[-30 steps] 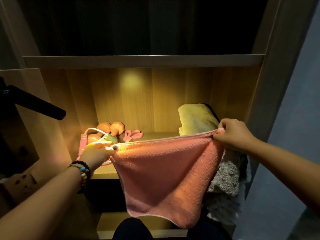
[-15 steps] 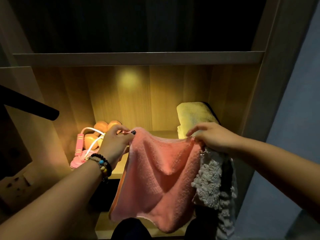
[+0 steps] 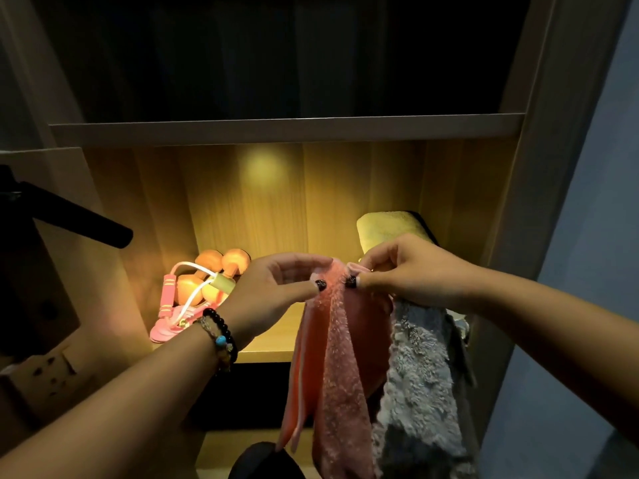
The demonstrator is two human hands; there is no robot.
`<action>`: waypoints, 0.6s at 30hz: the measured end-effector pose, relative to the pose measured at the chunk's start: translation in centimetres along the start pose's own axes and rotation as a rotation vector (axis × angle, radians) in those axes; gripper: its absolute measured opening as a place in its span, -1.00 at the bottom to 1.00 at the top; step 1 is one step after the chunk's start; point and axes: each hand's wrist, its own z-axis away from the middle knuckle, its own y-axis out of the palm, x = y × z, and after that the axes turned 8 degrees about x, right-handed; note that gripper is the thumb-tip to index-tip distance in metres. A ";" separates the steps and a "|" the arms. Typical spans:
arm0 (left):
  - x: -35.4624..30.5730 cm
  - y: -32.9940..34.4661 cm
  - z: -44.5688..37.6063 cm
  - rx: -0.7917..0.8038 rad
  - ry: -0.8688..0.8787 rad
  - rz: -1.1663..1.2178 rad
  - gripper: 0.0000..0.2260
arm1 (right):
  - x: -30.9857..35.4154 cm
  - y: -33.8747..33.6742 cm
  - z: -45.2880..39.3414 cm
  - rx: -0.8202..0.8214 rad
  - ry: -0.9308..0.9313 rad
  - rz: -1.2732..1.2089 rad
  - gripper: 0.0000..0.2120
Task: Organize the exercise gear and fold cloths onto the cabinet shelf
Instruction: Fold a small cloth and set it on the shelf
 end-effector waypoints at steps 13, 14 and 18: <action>-0.9 0.6 -1.2 -0.027 0.032 -0.296 -0.93 | -1.5 -0.8 -0.2 -0.002 0.066 -0.080 -0.57; -0.9 0.4 -1.2 -0.073 0.029 -0.223 -0.93 | -2.1 -0.8 0.0 0.065 0.124 -0.075 -0.57; -0.7 -1.9 -1.0 -0.249 0.019 -0.063 -0.92 | -4.5 -0.5 0.4 0.170 0.228 0.099 -0.71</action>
